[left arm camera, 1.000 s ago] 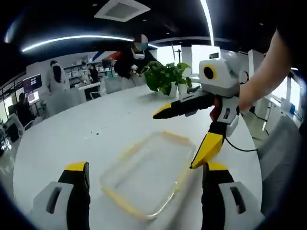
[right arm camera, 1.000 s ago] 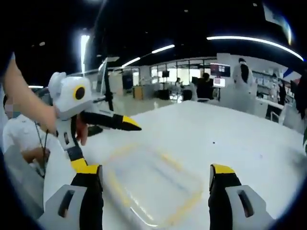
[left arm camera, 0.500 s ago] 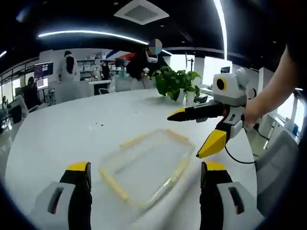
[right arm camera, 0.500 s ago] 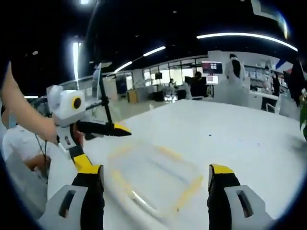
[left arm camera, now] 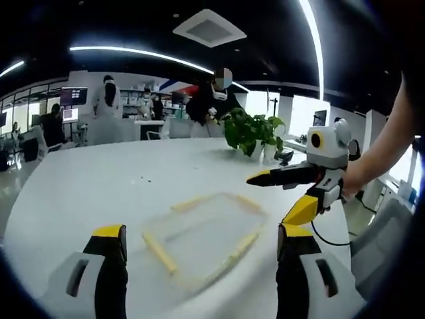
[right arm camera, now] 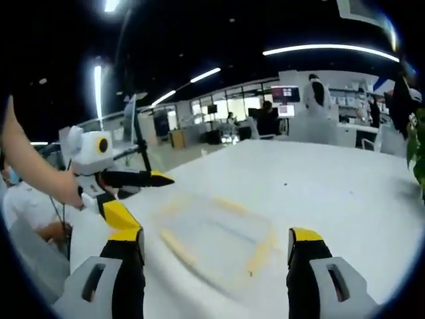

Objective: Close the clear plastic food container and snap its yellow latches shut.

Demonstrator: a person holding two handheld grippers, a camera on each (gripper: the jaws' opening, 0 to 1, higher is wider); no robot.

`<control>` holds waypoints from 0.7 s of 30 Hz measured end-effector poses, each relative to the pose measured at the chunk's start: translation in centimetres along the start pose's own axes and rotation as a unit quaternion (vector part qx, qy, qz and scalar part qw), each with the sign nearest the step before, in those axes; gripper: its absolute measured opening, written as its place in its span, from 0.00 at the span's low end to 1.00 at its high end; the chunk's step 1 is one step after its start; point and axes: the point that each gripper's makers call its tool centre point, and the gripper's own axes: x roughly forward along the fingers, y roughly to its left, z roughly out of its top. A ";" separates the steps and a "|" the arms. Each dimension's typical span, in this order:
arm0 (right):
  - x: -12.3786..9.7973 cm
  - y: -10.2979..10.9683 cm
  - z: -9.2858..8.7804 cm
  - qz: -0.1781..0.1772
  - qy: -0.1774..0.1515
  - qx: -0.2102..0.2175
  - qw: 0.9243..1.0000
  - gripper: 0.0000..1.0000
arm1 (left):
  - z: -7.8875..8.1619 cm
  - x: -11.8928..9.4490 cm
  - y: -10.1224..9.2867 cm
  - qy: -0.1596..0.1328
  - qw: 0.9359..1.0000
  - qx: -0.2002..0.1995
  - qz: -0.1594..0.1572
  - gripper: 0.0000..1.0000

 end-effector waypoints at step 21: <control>-3.3 1.0 0.1 -0.033 -0.011 0.005 0.999 0.87 | 0.2 -2.9 -1.7 -0.018 1.000 -0.010 0.011 0.93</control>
